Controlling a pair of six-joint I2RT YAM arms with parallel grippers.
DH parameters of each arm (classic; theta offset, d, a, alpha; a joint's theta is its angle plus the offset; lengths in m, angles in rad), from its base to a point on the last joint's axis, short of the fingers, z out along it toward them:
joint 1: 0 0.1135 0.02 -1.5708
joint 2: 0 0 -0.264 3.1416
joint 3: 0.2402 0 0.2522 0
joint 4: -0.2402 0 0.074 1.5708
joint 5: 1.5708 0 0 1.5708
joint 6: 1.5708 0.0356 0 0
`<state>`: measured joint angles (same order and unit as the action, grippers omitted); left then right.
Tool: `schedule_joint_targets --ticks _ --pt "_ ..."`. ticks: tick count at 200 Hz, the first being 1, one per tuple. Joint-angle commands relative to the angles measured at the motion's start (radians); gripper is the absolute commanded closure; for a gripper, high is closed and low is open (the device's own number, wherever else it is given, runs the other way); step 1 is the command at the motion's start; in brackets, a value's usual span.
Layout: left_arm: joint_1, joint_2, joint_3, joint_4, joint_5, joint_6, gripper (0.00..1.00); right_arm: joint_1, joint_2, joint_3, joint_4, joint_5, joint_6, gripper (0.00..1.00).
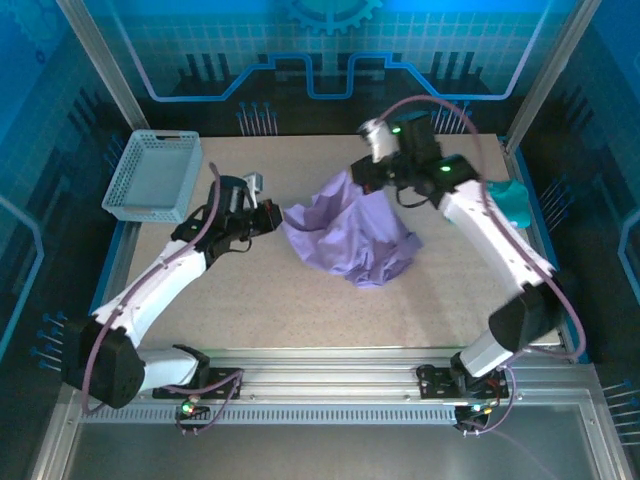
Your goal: Fold the inside-out t-shirt
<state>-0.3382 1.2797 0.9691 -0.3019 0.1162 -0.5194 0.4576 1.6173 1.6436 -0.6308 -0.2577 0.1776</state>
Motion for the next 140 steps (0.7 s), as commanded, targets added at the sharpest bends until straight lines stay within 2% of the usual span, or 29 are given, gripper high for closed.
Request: schedule_joint_targets --ticks 1,24,45,58,77,101,125,140 --pt "0.002 0.03 -0.051 -0.084 -0.118 0.08 0.92 0.051 0.09 0.012 0.062 -0.063 0.044 1.0" --pt "-0.003 -0.012 -0.112 -0.083 -0.185 0.088 0.74 0.081 0.202 0.051 0.074 -0.095 0.056 1.0" --pt "-0.053 -0.1 -0.186 -0.058 -0.268 0.089 0.56 0.088 0.278 0.093 0.08 -0.12 0.063 1.0" --pt "-0.094 -0.147 -0.234 -0.002 -0.25 0.101 0.49 0.09 0.315 0.125 0.073 -0.126 0.061 1.0" --pt "-0.131 -0.143 -0.278 0.118 -0.134 0.118 0.37 0.087 0.36 0.171 0.051 -0.129 0.05 1.0" --pt "-0.131 -0.005 -0.224 0.158 -0.066 0.133 0.36 0.08 0.401 0.222 0.017 -0.112 0.049 0.98" --pt "-0.131 0.139 -0.164 0.21 -0.03 0.152 0.37 0.059 0.406 0.256 -0.035 -0.076 0.07 0.77" --pt "-0.13 0.219 -0.121 0.229 -0.033 0.168 0.41 0.039 0.351 0.202 -0.036 -0.048 0.08 0.65"
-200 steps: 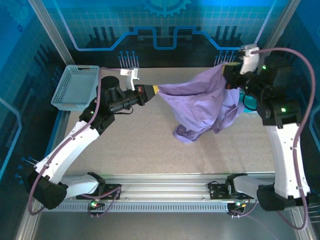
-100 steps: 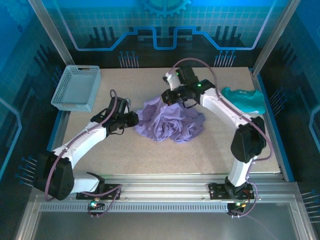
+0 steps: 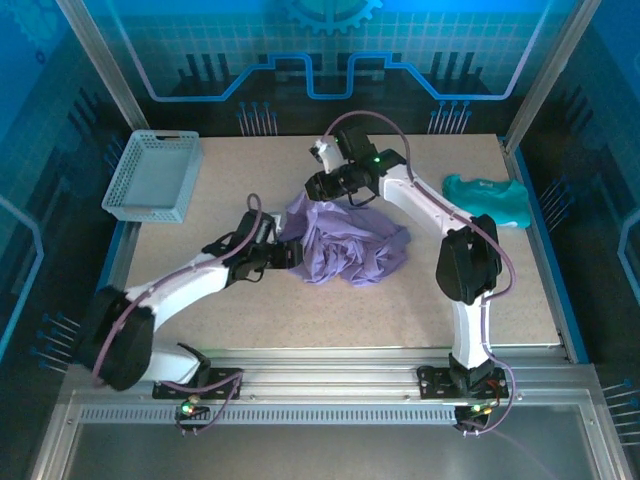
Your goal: Fold the inside-out t-shirt
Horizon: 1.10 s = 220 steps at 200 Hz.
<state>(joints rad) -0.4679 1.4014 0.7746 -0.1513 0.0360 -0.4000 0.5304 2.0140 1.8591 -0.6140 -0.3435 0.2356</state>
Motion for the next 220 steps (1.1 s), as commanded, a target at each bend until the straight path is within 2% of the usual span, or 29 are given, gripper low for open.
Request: schedule_joint_targets --ticks 1,15,35,59,73,108,165,176,199,220 --pt "0.0 0.101 0.076 0.082 0.048 0.049 0.41 -0.034 -0.05 -0.019 -0.052 0.039 0.022 0.64" --pt "0.002 0.162 0.109 0.111 0.08 0.056 0.49 -0.053 -0.143 -0.128 -0.029 0.056 0.03 0.58" --pt "0.002 0.226 0.132 0.157 0.131 0.047 0.62 -0.054 -0.309 -0.319 -0.005 0.105 0.03 0.54" --pt "0.005 0.257 0.131 0.187 0.159 0.039 0.88 -0.011 -0.468 -0.555 0.056 0.118 0.076 0.54" --pt "0.016 0.243 0.113 0.202 0.17 0.03 1.0 0.04 -0.507 -0.659 0.114 0.122 0.123 0.54" --pt "0.053 0.131 0.021 0.223 0.158 0.004 1.0 0.114 -0.445 -0.753 0.217 0.169 0.193 0.57" --pt "0.077 -0.007 -0.056 0.198 0.142 -0.013 1.0 0.12 -0.223 -0.634 0.267 0.204 0.181 0.62" --pt "0.077 -0.025 -0.055 0.186 0.141 -0.017 1.0 0.117 -0.188 -0.614 0.252 0.23 0.182 0.69" --pt "0.078 -0.078 -0.046 0.151 0.131 -0.021 1.0 0.093 -0.224 -0.623 0.24 0.264 0.168 0.94" --pt "0.086 -0.138 -0.022 0.112 0.116 -0.035 1.0 0.051 -0.372 -0.663 0.228 0.248 0.133 1.0"
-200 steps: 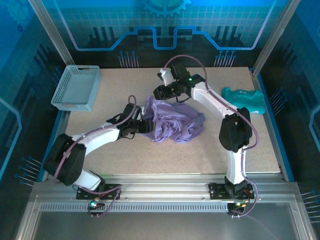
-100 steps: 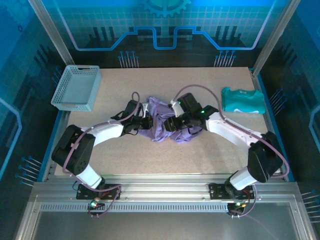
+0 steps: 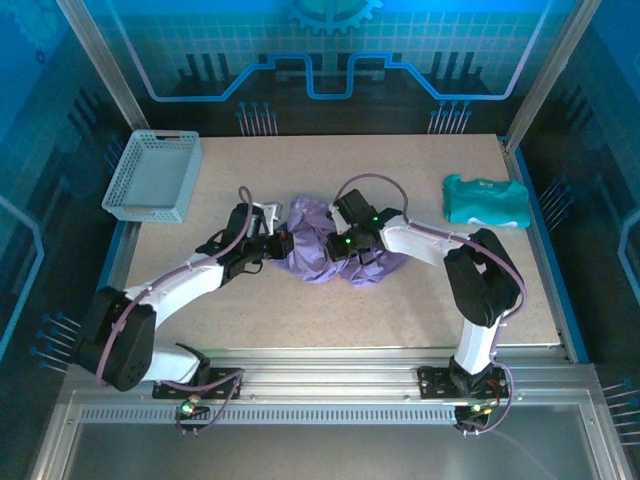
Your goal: Fold the inside-out t-shirt
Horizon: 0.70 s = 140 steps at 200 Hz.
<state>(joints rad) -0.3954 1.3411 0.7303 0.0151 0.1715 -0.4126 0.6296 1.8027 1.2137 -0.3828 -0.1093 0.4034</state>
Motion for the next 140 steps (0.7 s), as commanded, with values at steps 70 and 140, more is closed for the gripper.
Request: schedule_joint_targets --ticks 70,140 --pt "0.046 -0.211 0.332 -0.122 0.035 -0.111 1.0 -0.194 -0.737 -0.059 0.018 -0.072 -0.148 1.0" --pt "0.042 -0.135 0.371 -0.114 0.119 -0.153 1.0 -0.167 -0.768 -0.19 0.153 -0.238 -0.102 0.9"
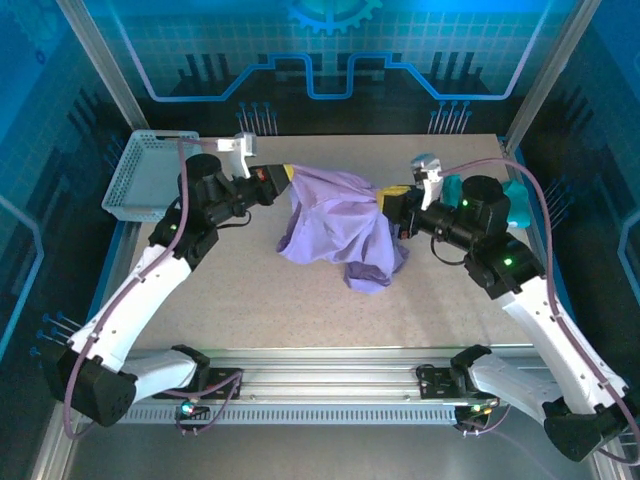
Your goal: Fold the inside-out t-shirt
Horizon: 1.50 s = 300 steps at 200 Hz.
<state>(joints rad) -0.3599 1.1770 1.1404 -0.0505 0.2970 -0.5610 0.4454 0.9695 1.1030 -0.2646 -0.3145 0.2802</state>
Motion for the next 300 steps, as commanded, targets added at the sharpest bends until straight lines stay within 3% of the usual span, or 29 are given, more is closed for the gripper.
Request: schedule_joint_targets --ticks 1,41,72,99,153,194,201,218,230,262,300 --pt "0.007 0.029 -0.041 -0.05 -0.01 -0.003 1.0 0.018 0.068 -0.084 0.035 -0.033 0.023 0.89" --pt "0.045 0.041 -0.091 -0.119 -0.062 0.057 1.0 0.111 0.154 -0.365 0.036 0.149 0.146 0.82" --pt "0.047 0.046 -0.122 -0.131 -0.055 0.093 1.0 0.167 0.137 -0.433 -0.009 0.28 0.154 0.74" --pt "0.047 0.041 -0.138 -0.131 -0.044 0.107 1.0 0.168 0.168 -0.391 0.052 0.265 0.13 0.65" --pt "0.047 0.023 -0.151 -0.146 -0.056 0.119 1.0 0.17 0.456 -0.229 0.213 0.128 0.158 0.53" --pt "0.048 0.014 -0.16 -0.154 -0.06 0.125 1.0 0.167 0.665 -0.091 0.266 0.094 0.199 0.45" --pt "0.049 0.011 -0.163 -0.154 -0.065 0.125 1.0 0.166 0.693 -0.078 0.262 0.088 0.204 0.48" --pt "0.049 -0.004 -0.169 -0.169 -0.106 0.123 1.0 0.151 0.702 -0.071 0.232 0.091 0.204 0.74" --pt "0.049 -0.017 -0.176 -0.19 -0.168 0.117 1.0 0.13 0.644 -0.108 0.235 0.085 0.191 0.84" --pt "0.049 -0.01 -0.211 -0.244 -0.322 0.128 1.0 0.096 0.463 -0.189 0.244 0.018 0.13 0.94" --pt "0.026 0.063 -0.269 -0.25 -0.319 0.13 1.0 0.094 0.393 -0.247 0.321 -0.093 0.112 1.0"
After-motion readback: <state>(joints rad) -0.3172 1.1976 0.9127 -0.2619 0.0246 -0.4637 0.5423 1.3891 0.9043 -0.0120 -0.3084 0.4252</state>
